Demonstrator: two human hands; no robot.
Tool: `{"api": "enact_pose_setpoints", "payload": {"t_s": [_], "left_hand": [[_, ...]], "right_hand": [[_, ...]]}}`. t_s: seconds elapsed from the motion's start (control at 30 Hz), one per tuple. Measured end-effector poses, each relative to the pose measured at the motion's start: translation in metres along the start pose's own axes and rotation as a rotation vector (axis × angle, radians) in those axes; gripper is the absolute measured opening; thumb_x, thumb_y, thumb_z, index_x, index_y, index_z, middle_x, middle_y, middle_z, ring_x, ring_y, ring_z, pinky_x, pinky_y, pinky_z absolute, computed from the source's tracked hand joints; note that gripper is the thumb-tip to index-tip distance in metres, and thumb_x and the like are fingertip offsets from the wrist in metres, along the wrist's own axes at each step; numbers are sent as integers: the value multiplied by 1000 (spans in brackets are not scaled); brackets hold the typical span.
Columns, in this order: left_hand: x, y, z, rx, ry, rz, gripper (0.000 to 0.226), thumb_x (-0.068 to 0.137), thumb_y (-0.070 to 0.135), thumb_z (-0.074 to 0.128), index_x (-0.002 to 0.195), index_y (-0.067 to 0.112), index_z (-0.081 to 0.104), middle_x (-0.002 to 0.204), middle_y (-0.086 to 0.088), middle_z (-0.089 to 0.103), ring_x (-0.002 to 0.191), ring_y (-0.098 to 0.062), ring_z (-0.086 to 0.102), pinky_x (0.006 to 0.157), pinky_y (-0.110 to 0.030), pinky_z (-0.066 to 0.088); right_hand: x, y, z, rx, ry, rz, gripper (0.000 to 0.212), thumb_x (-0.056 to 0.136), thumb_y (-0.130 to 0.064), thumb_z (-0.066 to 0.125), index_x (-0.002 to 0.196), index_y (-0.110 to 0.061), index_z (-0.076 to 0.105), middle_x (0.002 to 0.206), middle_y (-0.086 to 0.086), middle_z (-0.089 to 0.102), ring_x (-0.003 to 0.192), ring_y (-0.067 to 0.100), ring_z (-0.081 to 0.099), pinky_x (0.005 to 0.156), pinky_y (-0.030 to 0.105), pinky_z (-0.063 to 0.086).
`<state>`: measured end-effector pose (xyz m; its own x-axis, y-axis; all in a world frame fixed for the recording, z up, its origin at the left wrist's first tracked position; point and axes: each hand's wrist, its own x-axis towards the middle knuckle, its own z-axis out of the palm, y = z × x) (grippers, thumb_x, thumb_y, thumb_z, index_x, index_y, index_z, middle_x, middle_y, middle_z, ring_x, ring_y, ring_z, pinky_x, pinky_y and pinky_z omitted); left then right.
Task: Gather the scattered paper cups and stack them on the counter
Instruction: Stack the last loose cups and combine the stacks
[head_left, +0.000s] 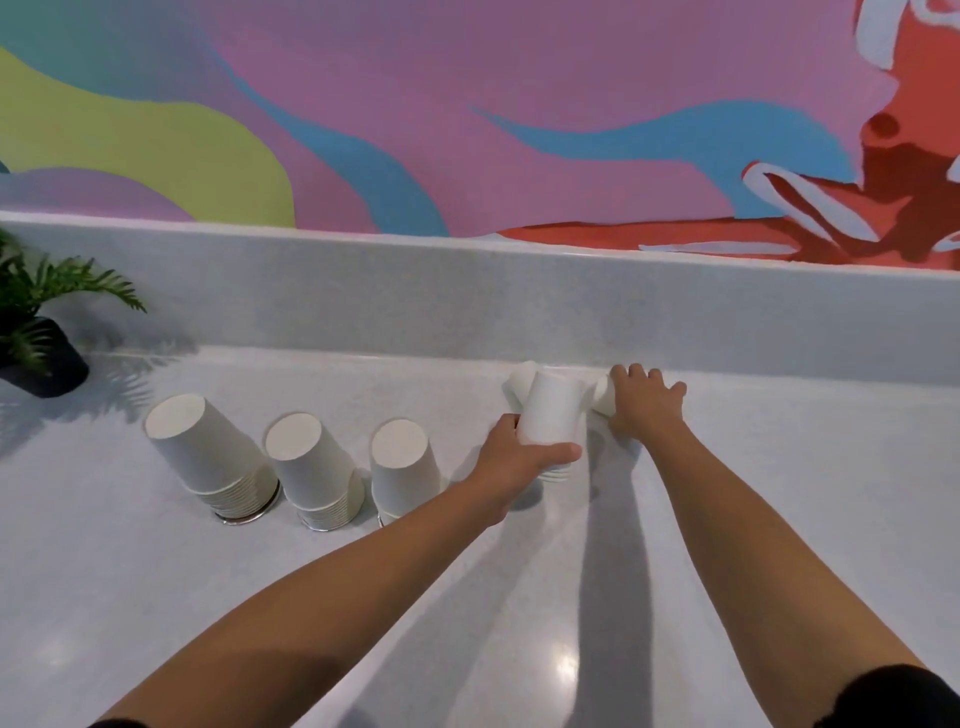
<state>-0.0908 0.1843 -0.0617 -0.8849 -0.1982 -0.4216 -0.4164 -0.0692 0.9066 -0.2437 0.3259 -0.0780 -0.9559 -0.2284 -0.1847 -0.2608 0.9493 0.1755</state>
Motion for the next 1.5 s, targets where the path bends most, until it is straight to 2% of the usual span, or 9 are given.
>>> {"api": "enact_pose_setpoints", "payload": {"t_s": [0.07,0.2,0.3,0.4,0.83,0.97,1.07,1.2,1.5], "left_hand": [[-2,-2,-1,1,-3,-6,81,52,39,81,122,16,49,115,-4,60,106,-23,61,93,-42,53],[-10,-2,-3,-13,-5,-7,79,51,36,82,120,13,51,112,-7,64,102,-24,64,80,-36,54],[-21,0,-4,2,-26,9,75,53,34,82,118,15,51,111,-6,63,102,-23,63,87,-41,54],[-31,3,-6,-4,-33,29,73,57,27,84,119,12,50,114,-8,62,105,-24,63,91,-42,54],[-105,37,-29,-94,-115,213,67,59,20,82,121,7,59,114,-15,68,108,-26,65,93,-38,55],[-127,48,-52,-40,5,299,83,59,24,88,130,16,44,115,-2,65,103,-16,65,86,-35,57],[-146,57,-80,29,112,371,75,71,25,83,132,21,39,118,3,58,101,-9,58,74,-22,51],[-166,59,-134,179,236,489,63,75,27,80,127,20,45,118,1,60,104,-17,60,85,-33,52],[-156,37,-207,271,302,469,58,72,21,80,119,21,46,106,6,62,93,-7,60,70,-24,49]], "right_hand": [[-8,-2,-1,131,22,48,57,84,-28,61,134,-19,35,129,4,47,121,27,45,97,48,33],[-31,-6,-34,851,220,166,64,76,-38,73,126,-14,40,118,7,56,110,31,56,92,43,40],[-55,-10,-69,1289,398,132,66,79,-38,73,130,-16,36,112,2,52,104,26,58,83,36,51],[-80,-19,-99,1460,513,11,66,86,-38,67,138,-23,29,118,-3,46,102,16,54,83,28,48],[-175,-76,-115,1205,503,-303,54,89,-43,60,133,-27,35,114,-7,52,98,16,59,85,36,56],[-199,-96,-133,1216,481,-379,48,89,-46,54,131,-26,40,116,-3,56,99,19,60,83,37,57],[-211,-115,-146,1226,369,-465,54,90,-37,62,136,-29,35,122,-3,52,104,19,58,84,32,56],[-221,-148,-158,1229,292,-551,68,83,-31,71,138,-32,32,122,-6,51,104,16,57,83,24,52],[-219,-224,-161,939,333,-672,73,78,-31,72,140,-23,34,132,0,55,113,24,57,94,39,48]]}}
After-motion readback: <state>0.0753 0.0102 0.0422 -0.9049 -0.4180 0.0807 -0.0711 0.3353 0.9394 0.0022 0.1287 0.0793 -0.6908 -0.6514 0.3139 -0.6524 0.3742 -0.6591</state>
